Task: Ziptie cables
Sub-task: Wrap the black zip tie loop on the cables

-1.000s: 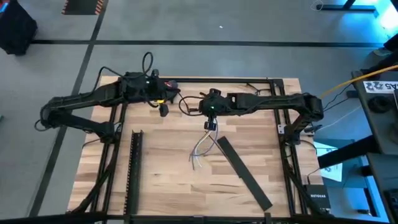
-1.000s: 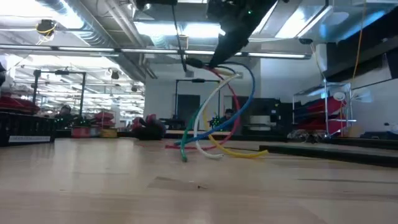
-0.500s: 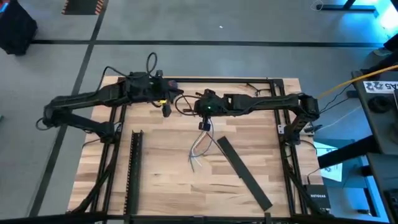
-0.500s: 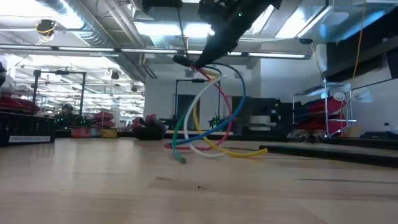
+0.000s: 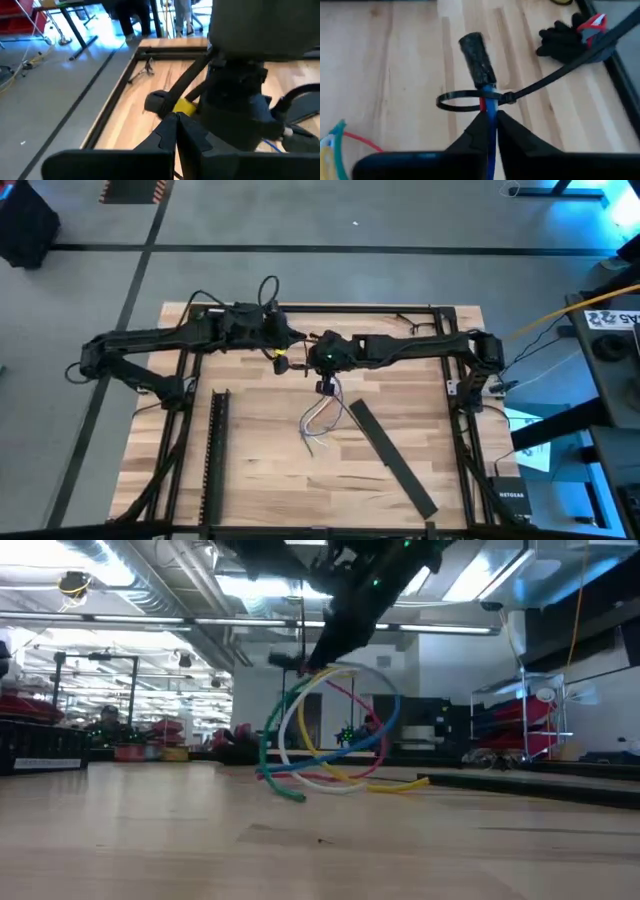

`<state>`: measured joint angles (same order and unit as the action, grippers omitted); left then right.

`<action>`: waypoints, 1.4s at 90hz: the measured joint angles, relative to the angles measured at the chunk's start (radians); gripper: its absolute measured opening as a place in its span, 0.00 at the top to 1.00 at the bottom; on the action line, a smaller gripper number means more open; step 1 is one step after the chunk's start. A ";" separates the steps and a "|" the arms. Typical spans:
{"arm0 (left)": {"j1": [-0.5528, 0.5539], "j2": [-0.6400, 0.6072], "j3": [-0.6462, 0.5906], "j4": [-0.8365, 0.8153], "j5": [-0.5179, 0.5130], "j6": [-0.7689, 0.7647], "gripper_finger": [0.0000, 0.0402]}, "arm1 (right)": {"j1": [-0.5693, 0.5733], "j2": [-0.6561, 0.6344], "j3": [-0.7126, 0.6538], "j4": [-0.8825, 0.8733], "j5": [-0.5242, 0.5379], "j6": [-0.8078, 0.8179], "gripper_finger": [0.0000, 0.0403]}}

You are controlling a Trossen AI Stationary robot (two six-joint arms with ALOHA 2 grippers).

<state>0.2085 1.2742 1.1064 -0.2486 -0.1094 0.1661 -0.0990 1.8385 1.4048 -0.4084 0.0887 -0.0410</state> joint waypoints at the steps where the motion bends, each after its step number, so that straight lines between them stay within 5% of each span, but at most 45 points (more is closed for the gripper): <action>1: 0.000 0.001 -0.007 0.003 0.001 -0.001 1.00 | 0.000 0.005 0.000 0.003 -0.003 0.005 0.85; 24: 0.001 0.005 -0.169 0.107 0.040 -0.081 1.00 | 0.000 0.066 -0.001 0.003 -0.084 0.086 0.66; 52: 0.002 0.005 -0.261 0.227 0.068 -0.136 1.00 | -0.021 0.015 -0.004 -0.016 -0.082 0.082 0.62; 86: 0.000 0.003 -0.299 0.241 0.078 -0.153 1.00 | -0.029 0.042 -0.348 0.857 -0.008 0.085 0.62; 99: -0.003 0.003 -0.299 0.237 0.085 -0.153 1.00 | -0.034 0.095 -0.363 0.935 -0.028 0.066 0.62; 109: -0.004 0.003 -0.299 0.238 0.088 -0.153 1.00 | -0.034 0.100 -0.363 0.940 -0.047 0.067 0.68; 126: -0.004 0.003 -0.299 0.241 0.089 -0.170 1.00 | -0.032 0.102 -0.362 0.993 -0.081 0.059 0.97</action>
<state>0.2043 1.2773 0.8075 -0.0081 -0.0203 -0.0041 -0.1314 1.9408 1.0425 0.5846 0.0073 0.0178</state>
